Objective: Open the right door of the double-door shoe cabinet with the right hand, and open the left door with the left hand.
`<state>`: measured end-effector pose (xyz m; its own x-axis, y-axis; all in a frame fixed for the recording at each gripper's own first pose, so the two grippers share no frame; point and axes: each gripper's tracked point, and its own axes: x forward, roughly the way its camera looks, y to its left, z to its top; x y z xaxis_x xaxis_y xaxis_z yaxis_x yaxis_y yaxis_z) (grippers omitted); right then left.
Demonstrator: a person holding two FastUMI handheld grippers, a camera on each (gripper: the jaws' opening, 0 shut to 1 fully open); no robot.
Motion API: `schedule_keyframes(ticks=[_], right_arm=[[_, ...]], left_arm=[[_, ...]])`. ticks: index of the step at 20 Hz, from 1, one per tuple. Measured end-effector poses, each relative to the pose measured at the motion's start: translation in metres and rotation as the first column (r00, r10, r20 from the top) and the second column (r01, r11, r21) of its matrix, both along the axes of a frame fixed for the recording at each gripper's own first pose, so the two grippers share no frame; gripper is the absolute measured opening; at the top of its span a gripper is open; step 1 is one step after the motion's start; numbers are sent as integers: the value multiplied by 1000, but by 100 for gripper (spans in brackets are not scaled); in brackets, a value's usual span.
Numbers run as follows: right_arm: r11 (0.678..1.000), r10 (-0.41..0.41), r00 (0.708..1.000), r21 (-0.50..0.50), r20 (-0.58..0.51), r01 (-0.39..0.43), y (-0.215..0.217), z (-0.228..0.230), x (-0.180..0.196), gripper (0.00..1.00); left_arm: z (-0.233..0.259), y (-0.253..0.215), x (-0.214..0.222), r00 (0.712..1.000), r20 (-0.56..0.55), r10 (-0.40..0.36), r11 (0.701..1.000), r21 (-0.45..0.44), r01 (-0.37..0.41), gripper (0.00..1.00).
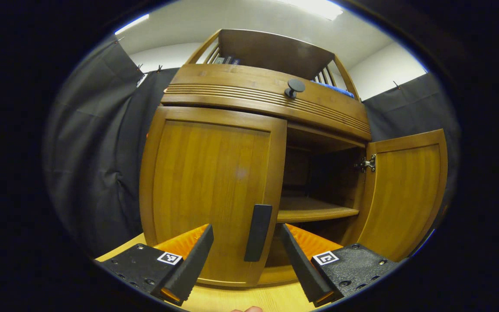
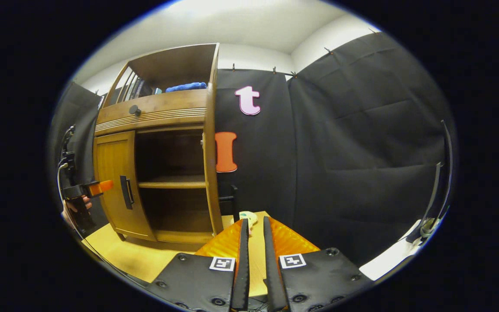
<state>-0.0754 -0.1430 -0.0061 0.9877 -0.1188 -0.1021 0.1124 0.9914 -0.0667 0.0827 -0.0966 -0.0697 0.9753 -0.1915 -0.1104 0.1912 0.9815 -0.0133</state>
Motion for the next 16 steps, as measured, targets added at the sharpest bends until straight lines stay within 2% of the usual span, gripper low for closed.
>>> schedule_keyframes(ticks=[1,2,4,5,7,12,13,14,16], right_arm=[[1000,-11,1000,10,5,11,3,2,-2,36],[1000,-12,1000,29,9,12,8,3,-10,23],[998,3,1000,67,13,-4,26,0,-19,38],[998,2,1000,64,17,-3,31,-4,-20,39],[997,-15,999,71,36,12,36,-5,-27,54],[988,-9,999,154,43,2,50,-13,-18,93],[986,3,999,166,46,-10,54,-13,-18,98],[985,9,999,170,47,-17,56,-16,-14,100],[986,15,999,166,44,-22,56,-18,-12,98]], left_arm=[[-4,-4,9,1000,-3,-4,1000,7,4,92],[-8,-7,18,1000,-3,-7,1000,11,7,92],[-18,-13,32,1000,-1,-8,1000,18,8,92],[-22,-14,37,1000,2,-6,1000,20,6,92],[-26,-17,45,1000,17,-10,1000,29,9,95],[-29,-24,58,998,54,-21,998,53,18,92],[-31,-22,60,998,56,-14,998,54,11,92],[-33,-21,63,998,60,-16,999,49,13,91],[-41,-20,70,999,48,-18,999,40,16,89]])
